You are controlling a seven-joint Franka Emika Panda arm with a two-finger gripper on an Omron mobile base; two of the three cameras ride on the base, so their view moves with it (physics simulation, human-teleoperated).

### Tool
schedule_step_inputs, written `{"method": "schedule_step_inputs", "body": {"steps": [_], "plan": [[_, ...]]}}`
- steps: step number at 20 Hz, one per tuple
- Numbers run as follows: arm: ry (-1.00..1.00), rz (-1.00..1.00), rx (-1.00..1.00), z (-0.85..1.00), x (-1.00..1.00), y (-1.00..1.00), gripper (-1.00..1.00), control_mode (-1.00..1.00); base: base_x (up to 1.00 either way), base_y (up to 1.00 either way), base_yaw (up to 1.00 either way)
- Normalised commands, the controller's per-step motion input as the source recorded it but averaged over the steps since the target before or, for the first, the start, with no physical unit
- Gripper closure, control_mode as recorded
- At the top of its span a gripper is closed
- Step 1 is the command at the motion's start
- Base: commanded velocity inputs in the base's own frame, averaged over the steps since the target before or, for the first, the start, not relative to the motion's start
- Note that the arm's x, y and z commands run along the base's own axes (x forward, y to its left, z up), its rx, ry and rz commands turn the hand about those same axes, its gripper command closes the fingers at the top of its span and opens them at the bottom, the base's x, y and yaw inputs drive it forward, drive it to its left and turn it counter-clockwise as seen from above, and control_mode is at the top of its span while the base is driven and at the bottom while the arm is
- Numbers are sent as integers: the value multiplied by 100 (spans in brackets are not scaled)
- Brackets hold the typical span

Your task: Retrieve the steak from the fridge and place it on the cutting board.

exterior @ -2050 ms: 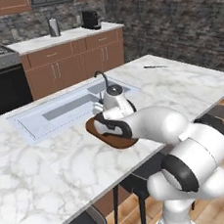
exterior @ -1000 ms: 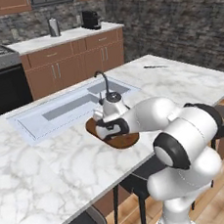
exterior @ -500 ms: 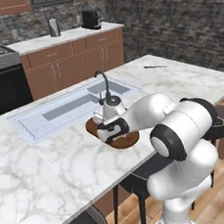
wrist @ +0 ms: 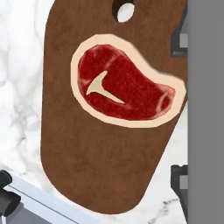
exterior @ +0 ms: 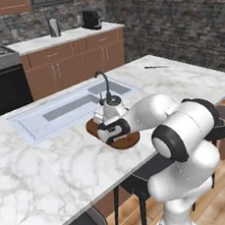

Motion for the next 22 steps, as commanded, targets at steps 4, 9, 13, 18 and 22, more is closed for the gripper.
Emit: {"method": "schedule_step_inputs", "body": {"steps": [4,9,13,18,22], "plan": [[11,-10,10,100,-59,9,-100,-100,0,0,0],[-6,-4,10,75,-100,-16,-100,-100,0,0,0],[-46,0,3,20,-100,-53,-100,-100,0,0,0],[-53,0,4,7,-100,-92,-100,-100,0,0,0],[-41,3,9,0,-100,-100,-100,-100,0,0,0]]}}
